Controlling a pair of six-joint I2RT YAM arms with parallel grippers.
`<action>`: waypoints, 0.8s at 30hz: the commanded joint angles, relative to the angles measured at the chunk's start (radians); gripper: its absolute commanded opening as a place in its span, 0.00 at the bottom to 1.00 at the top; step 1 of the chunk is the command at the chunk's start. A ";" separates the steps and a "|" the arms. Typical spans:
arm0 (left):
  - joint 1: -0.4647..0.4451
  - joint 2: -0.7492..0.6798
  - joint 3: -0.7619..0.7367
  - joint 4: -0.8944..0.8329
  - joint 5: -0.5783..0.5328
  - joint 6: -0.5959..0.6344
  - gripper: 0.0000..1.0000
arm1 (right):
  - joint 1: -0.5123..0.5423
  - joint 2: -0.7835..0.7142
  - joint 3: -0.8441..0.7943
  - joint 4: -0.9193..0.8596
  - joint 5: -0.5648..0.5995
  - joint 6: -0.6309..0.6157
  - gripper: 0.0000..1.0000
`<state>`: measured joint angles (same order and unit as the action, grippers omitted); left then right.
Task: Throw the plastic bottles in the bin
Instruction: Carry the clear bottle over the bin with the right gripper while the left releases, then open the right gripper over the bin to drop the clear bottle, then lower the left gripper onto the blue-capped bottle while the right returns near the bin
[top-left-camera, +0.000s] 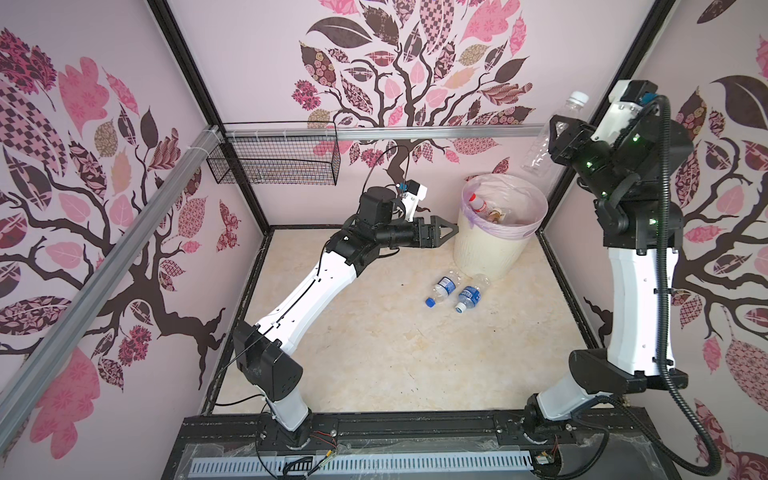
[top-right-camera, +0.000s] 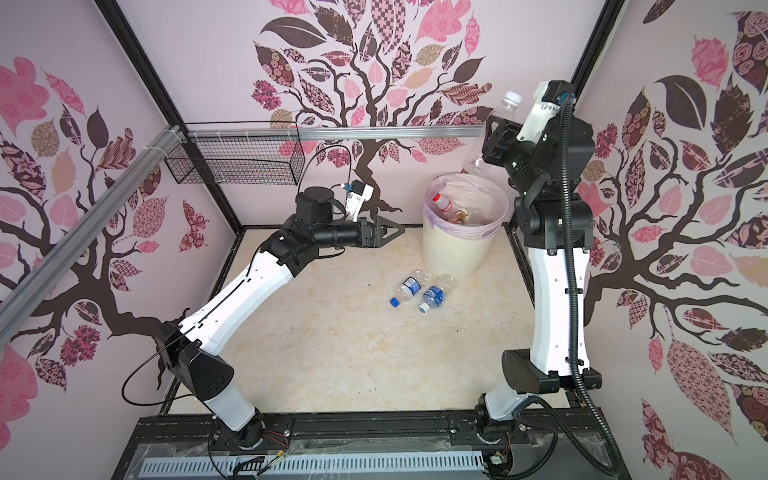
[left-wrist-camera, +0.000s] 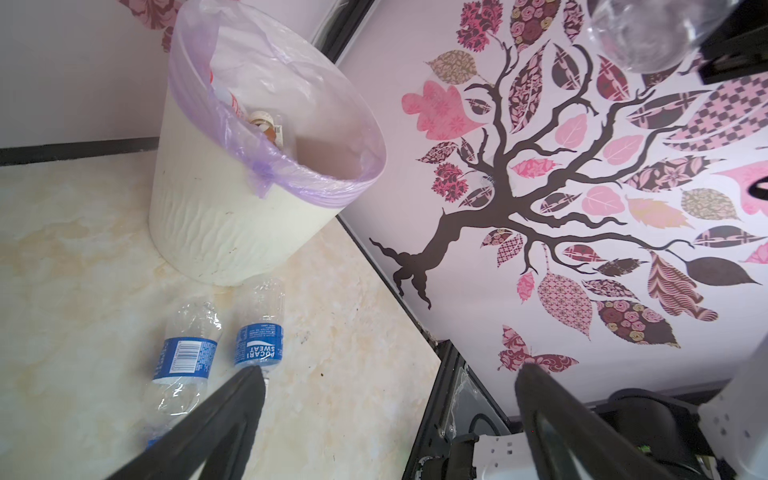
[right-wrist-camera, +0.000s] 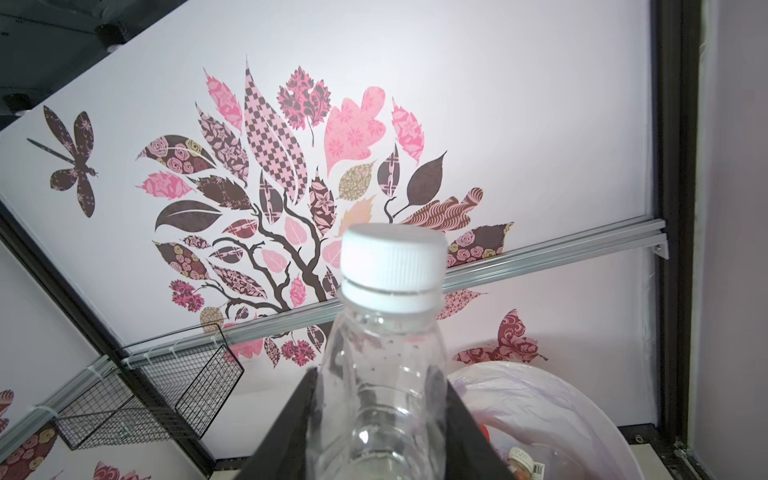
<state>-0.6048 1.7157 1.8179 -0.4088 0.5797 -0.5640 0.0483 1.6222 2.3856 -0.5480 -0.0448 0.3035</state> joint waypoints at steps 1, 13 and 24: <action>0.000 0.024 0.003 -0.032 -0.023 0.035 0.98 | -0.011 0.128 -0.112 -0.020 0.047 -0.011 0.48; 0.000 -0.016 -0.131 -0.034 -0.018 0.042 0.98 | -0.023 0.236 -0.079 -0.075 0.049 -0.001 1.00; -0.001 -0.066 -0.210 -0.021 -0.032 0.029 0.98 | -0.023 0.181 -0.106 -0.094 0.034 0.006 1.00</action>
<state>-0.6048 1.6955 1.6367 -0.4515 0.5575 -0.5453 0.0303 1.8523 2.2467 -0.6346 -0.0048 0.3103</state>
